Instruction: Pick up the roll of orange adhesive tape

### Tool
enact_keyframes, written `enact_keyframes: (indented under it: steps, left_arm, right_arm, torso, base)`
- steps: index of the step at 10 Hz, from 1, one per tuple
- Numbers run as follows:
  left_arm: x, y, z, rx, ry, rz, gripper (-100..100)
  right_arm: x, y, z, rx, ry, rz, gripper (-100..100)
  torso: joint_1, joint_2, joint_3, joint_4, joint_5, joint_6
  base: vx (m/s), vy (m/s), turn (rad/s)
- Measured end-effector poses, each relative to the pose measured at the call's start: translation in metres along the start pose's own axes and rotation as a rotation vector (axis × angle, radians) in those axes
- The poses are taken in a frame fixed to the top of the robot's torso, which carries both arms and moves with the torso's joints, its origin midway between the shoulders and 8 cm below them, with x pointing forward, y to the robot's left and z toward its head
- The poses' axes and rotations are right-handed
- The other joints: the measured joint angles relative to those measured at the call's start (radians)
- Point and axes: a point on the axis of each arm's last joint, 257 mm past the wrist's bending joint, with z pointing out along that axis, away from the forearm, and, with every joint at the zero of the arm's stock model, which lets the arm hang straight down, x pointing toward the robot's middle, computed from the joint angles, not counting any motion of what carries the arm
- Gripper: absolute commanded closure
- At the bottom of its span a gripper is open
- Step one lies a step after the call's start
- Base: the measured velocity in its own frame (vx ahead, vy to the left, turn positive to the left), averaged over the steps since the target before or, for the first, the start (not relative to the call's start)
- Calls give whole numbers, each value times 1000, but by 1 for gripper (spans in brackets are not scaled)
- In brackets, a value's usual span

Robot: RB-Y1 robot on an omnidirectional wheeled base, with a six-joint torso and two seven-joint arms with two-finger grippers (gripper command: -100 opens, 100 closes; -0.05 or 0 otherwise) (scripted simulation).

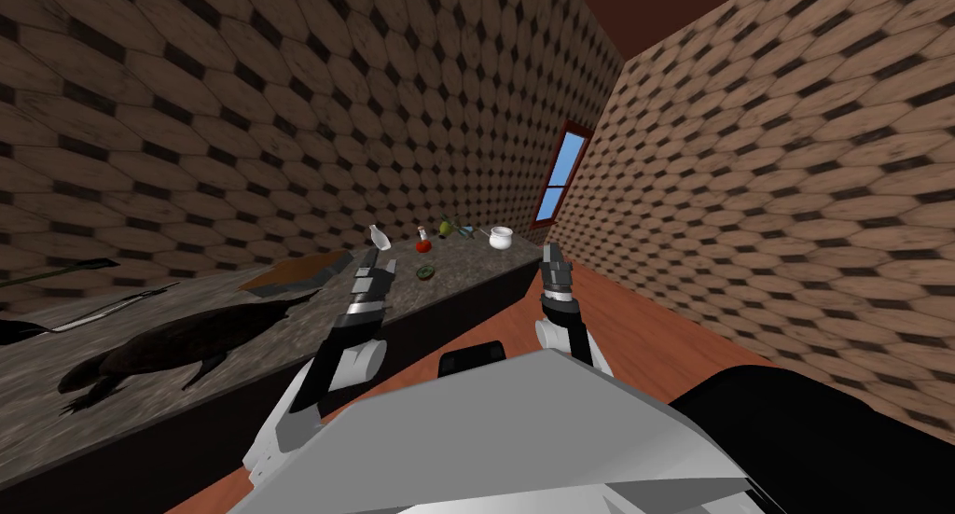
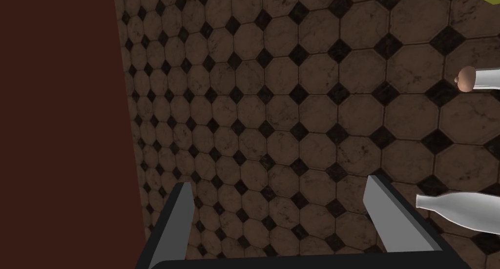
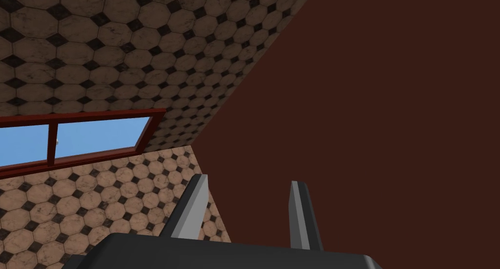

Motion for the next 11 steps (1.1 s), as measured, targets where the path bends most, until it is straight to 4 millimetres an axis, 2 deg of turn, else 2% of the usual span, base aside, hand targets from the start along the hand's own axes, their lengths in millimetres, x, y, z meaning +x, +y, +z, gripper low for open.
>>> enact_keyframes:
  steps: [11]
  left_arm:
    - [6, 80, 12, -265, 53, -44, -100]
  right_arm:
    - [0, 0, 0, 0, 0, 0, 0]
  torso:
    - [0, -1, 0, 0, 0, 0]
  base:
    - [-21, -21, -39]
